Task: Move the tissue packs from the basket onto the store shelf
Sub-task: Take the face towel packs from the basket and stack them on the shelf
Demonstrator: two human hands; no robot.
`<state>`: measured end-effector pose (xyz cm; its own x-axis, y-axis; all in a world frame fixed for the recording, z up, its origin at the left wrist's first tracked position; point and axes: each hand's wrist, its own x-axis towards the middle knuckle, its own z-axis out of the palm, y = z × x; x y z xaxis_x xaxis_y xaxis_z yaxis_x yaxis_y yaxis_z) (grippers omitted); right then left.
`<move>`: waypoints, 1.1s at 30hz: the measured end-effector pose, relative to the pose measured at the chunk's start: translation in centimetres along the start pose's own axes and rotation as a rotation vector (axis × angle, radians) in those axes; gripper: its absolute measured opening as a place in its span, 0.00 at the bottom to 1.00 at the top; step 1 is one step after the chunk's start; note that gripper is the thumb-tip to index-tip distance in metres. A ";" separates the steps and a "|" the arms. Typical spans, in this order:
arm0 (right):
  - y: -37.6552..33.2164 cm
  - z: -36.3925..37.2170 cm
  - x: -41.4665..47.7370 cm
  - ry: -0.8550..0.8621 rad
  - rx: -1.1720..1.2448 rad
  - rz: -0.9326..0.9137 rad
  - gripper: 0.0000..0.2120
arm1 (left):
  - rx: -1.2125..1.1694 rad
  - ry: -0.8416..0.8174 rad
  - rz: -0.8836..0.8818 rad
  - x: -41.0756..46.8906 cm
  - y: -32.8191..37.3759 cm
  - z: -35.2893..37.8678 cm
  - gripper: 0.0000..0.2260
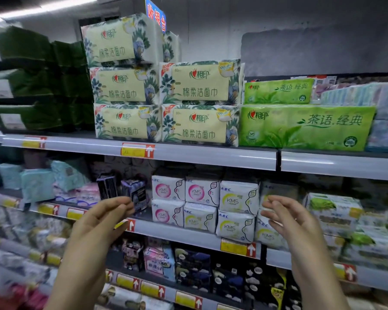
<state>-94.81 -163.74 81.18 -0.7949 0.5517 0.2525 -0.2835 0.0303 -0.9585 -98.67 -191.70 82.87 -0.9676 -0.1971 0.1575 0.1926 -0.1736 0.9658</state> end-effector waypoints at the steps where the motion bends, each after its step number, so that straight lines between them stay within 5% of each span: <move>1: 0.4 0.0 -0.1 -0.004 0.005 0.009 0.06 | 0.002 0.016 0.001 -0.2 -0.2 -0.4 0.07; 13: 1.5 4.9 -2.9 -0.097 -0.051 0.042 0.06 | -0.039 0.093 -0.063 -0.3 -0.7 -6.8 0.07; 33: 2.1 24.4 -13.1 -0.008 -0.148 -0.032 0.05 | 0.017 -0.079 -0.035 9.2 2.9 -25.1 0.06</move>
<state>-98.08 -191.21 79.05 -0.7914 0.5415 0.2837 -0.2270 0.1706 -0.9588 -102.98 -218.23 81.92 -0.9837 -0.1146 0.1385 0.1560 -0.1621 0.9744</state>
